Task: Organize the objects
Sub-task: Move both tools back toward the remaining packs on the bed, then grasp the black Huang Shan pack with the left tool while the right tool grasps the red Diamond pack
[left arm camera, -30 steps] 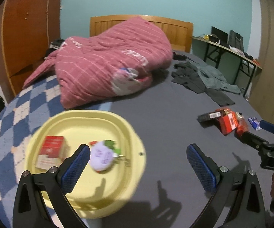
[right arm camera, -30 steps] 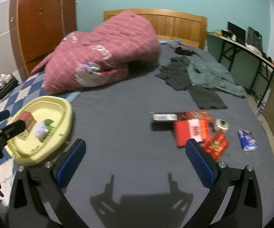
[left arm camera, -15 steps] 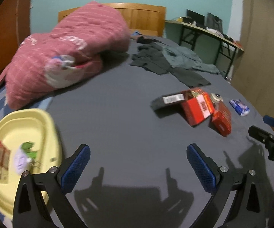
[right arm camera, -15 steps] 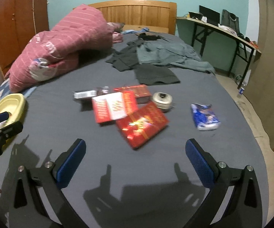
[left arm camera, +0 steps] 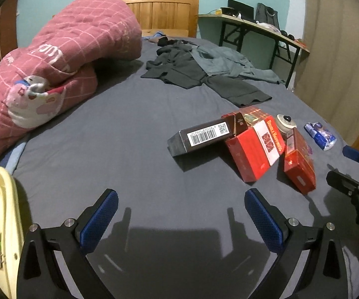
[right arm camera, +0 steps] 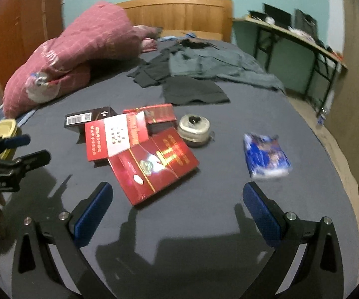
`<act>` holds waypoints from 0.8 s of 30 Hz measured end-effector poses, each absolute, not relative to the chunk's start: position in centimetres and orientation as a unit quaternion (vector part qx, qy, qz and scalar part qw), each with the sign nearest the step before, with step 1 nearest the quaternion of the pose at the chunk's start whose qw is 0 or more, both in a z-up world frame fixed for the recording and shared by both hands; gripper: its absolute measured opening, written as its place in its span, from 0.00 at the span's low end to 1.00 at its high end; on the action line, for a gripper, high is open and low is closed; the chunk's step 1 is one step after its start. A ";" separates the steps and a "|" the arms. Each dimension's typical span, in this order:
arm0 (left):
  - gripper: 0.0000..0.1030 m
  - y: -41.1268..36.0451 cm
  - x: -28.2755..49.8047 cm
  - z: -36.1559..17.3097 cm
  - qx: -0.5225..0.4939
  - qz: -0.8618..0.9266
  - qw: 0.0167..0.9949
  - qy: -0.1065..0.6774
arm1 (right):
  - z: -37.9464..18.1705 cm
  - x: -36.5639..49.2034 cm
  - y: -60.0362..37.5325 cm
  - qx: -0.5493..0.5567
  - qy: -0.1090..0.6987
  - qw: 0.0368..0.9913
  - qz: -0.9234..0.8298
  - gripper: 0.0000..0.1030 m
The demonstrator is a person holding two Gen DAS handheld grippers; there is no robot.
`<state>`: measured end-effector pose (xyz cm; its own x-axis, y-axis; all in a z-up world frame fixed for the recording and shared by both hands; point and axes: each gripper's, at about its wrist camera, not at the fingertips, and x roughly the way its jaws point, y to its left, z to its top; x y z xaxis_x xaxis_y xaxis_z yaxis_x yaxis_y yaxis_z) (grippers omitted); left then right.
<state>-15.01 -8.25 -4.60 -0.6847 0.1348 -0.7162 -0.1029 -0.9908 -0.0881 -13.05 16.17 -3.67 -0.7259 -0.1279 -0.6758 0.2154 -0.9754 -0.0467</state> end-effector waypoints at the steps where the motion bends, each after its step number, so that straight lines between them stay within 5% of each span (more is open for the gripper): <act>1: 1.00 -8.2 -15.3 -4.8 -0.391 0.918 0.065 -0.024 | -3.8 -13.6 16.2 0.362 0.059 0.096 -0.925 1.00; 12: 1.00 -7.5 -16.9 -5.0 -0.384 0.919 0.084 -0.019 | -4.5 -15.8 15.1 0.353 0.144 0.210 -0.900 1.00; 24: 1.00 -5.2 -21.0 -3.7 -0.380 0.920 0.063 -0.079 | -5.4 -17.0 15.4 0.351 0.149 0.253 -0.889 1.00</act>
<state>-20.96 -5.20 -3.67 -0.7039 0.1755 -0.6882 -0.0561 -0.9797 -0.1925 -16.95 15.38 -5.43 -0.6260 -0.3459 -0.6989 0.5546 -0.8276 -0.0871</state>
